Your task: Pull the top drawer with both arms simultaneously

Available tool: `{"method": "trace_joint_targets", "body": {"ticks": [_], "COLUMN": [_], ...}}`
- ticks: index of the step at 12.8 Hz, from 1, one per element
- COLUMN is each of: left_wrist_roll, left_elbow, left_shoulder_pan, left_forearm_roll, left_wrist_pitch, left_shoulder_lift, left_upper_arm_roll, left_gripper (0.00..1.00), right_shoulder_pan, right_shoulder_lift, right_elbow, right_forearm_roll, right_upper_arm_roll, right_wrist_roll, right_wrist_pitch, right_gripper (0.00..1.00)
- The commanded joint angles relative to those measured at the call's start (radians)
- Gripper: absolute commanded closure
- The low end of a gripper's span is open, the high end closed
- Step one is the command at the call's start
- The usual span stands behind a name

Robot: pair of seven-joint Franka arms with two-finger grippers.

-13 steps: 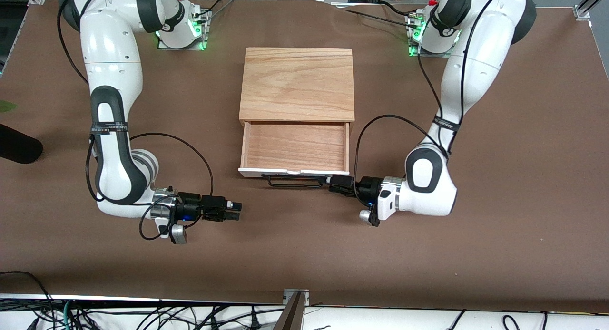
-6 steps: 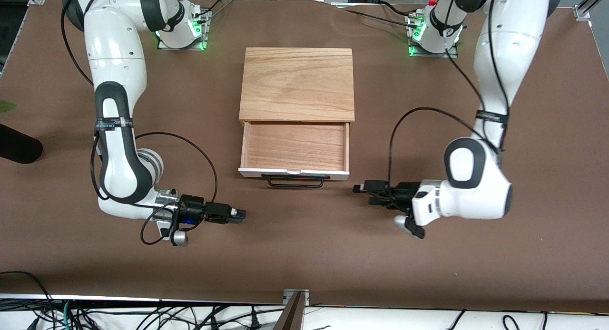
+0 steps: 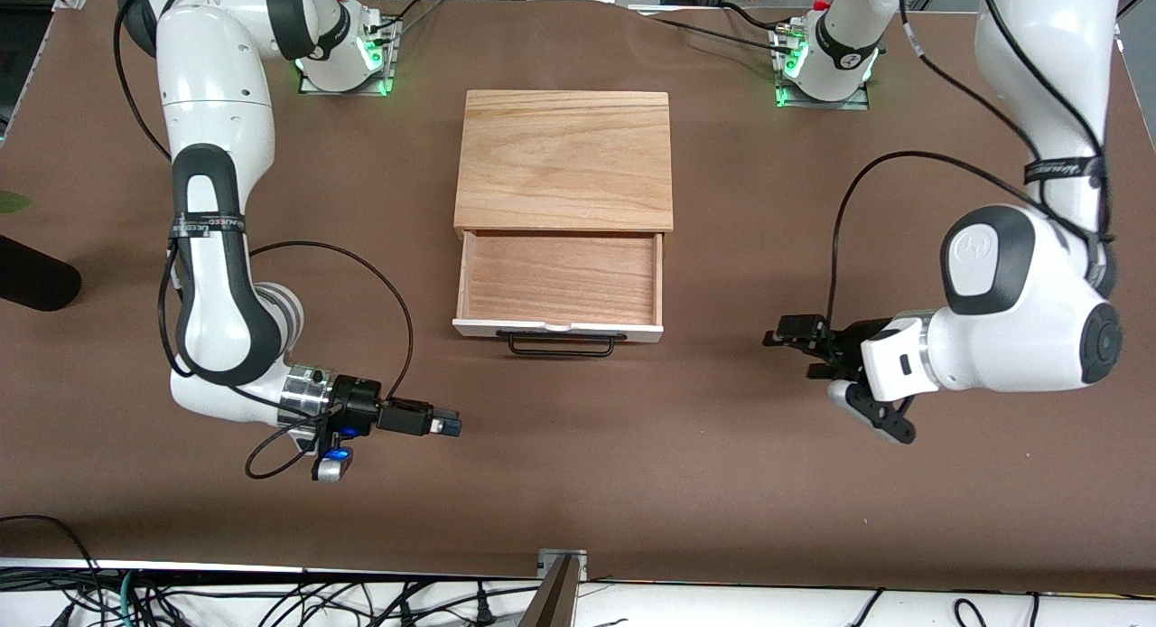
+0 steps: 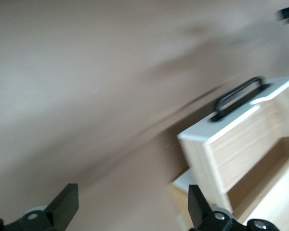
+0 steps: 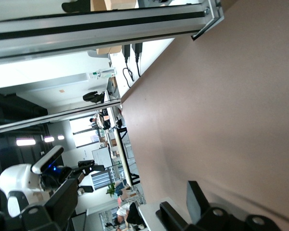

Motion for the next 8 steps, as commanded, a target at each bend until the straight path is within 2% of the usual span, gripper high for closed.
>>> {"method": "trace_joint_targets", "body": {"ticks": [1, 3, 6, 8], "left_wrist_roll": [-0.127, -0.132, -0.137, -0.212], "left_elbow": [-0.078, -0.179, -0.325, -0.438], "left_shoulder_pan": [-0.03, -0.031, 0.012, 0.013], "left_forearm_roll": [0.225, 0.326, 0.393, 0.45], "left_wrist_pitch": [-0.022, -0.03, -0.012, 0.034], "left_shoulder_lift": [-0.126, -0.227, -0.385, -0.5], "left_upper_arm_roll": [-0.004, -0.009, -0.004, 0.0], "left_gripper": [0.0, 0.0, 0.0, 0.0], "right_shoulder_pan": [0.002, 0.005, 0.019, 0.005], "right_shoulder_lift": [-0.012, -0.012, -0.014, -0.052], "right_elbow": [0.004, 0.009, 0.025, 0.013], "right_forearm_roll": [-0.021, -0.023, -0.026, -0.055], "right_upper_arm_roll": [-0.013, -0.012, -0.013, -0.006], "right_wrist_roll": [0.107, 0.175, 0.217, 0.212], "right_wrist_pitch": [0.017, 0.037, 0.055, 0.052], "right_gripper": [0.0, 0.0, 0.0, 0.0]}}
